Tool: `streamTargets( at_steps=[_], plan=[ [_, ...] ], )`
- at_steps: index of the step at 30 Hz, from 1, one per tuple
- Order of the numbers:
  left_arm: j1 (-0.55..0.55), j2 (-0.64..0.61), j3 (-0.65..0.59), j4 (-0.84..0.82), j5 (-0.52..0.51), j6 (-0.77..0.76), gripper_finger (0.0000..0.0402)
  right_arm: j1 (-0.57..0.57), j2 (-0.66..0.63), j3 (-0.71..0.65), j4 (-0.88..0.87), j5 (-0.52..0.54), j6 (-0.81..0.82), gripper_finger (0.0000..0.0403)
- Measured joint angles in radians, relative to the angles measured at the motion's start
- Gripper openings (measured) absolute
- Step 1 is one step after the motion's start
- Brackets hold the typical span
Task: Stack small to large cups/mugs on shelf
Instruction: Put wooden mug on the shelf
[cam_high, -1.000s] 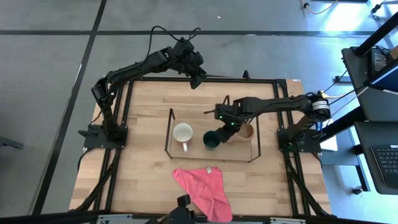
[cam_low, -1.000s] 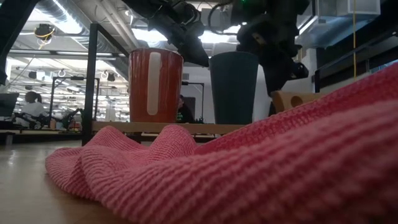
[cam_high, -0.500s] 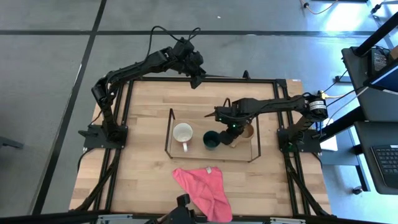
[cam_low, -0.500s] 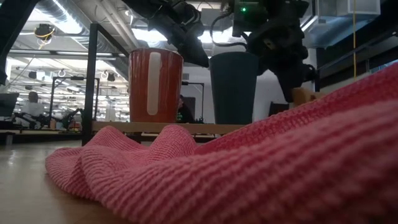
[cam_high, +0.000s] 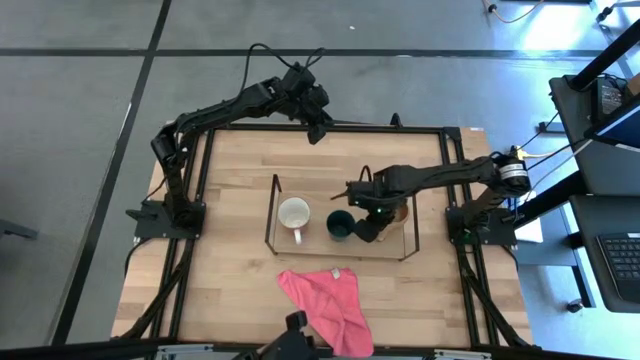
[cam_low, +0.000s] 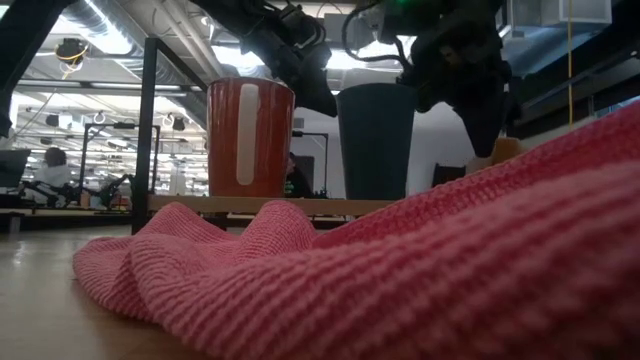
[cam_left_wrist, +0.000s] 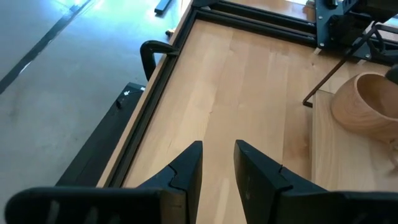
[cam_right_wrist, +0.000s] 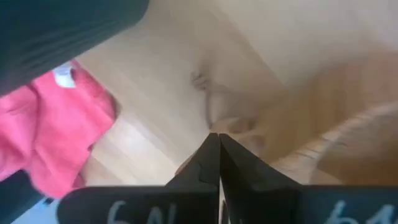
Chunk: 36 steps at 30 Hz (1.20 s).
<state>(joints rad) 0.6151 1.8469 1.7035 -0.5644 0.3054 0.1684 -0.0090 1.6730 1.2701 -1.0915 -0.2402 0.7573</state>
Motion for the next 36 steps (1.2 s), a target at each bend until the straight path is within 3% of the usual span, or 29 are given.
streamTargets(
  at_steps=[12, 22, 36],
  plan=[
    [0.004, 0.000, 0.000, 0.032, 0.007, 0.000, 0.0086, -0.028, -0.020, 0.091, -0.094, 0.280, -0.006, 0.0006],
    [0.004, 0.000, 0.000, 0.035, 0.007, 0.000, 0.0086, -0.148, -0.020, 0.097, -0.300, 0.244, 0.132, 0.0004],
    [0.004, 0.000, 0.000, 0.034, 0.007, 0.000, 0.0086, -0.205, 0.000, 0.097, -0.298, 0.280, 0.132, 0.0004]
  ],
)
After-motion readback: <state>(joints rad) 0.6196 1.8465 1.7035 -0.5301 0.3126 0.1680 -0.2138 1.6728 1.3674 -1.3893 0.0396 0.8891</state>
